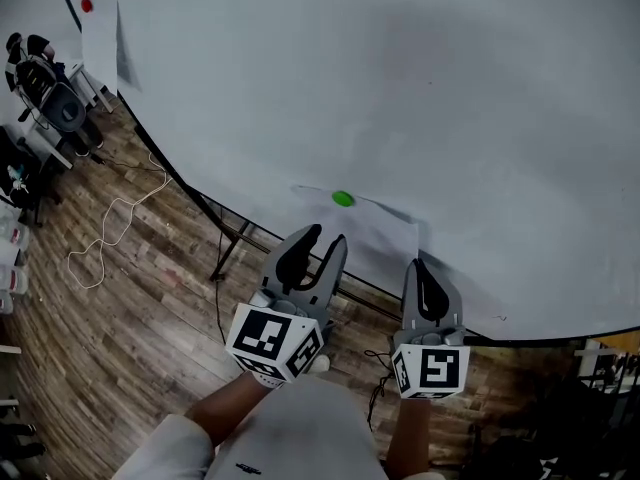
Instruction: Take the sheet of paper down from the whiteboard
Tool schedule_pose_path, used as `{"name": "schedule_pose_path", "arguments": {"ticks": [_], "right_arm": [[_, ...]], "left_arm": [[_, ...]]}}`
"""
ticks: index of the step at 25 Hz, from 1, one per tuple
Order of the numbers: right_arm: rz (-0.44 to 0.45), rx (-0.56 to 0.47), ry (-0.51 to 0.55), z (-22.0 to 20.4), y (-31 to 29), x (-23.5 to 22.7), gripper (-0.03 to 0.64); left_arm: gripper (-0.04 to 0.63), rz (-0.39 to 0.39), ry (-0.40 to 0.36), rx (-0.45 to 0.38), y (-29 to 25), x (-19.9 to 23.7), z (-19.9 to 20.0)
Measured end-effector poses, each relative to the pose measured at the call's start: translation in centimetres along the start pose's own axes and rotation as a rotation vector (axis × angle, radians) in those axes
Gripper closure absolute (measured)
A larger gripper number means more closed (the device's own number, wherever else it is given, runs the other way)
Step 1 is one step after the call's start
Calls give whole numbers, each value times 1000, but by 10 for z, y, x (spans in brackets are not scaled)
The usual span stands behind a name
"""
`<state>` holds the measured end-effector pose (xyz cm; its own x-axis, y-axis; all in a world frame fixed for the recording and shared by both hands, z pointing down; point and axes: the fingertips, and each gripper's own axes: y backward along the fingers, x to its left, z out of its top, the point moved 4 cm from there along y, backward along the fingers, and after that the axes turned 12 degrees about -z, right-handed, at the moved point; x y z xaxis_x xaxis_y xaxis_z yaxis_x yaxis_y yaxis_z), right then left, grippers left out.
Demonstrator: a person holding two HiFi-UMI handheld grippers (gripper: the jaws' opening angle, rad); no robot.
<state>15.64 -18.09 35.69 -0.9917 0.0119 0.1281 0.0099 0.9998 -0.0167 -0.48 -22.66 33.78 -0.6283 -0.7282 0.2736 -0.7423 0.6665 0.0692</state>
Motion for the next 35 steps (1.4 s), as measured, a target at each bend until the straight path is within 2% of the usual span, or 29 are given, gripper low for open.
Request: {"name": "schedule_pose_path", "arguments": {"ticks": [2,6,10,20,24,35], "right_arm": [[3,0,-5,0,1,-1,606],[7,4,0,7,-2,-5,606],[-12,0,-23,9,2,-10,606],[-2,24,-72,1,-4,0,606],[-16,20,-74,2,-7,3,606],[-72,20,-104,3,-1,7,607]], "left_arm": [[449,8,16,-11,-8,2,2],[443,19,34,-28,-22,5,10],[443,24,23,-62,-32,1,17],[439,47,10,-60,-45,10,18],[469,20,13,-54,-44,13,18],[471,-54,21,-20,-41,18,19]]}}
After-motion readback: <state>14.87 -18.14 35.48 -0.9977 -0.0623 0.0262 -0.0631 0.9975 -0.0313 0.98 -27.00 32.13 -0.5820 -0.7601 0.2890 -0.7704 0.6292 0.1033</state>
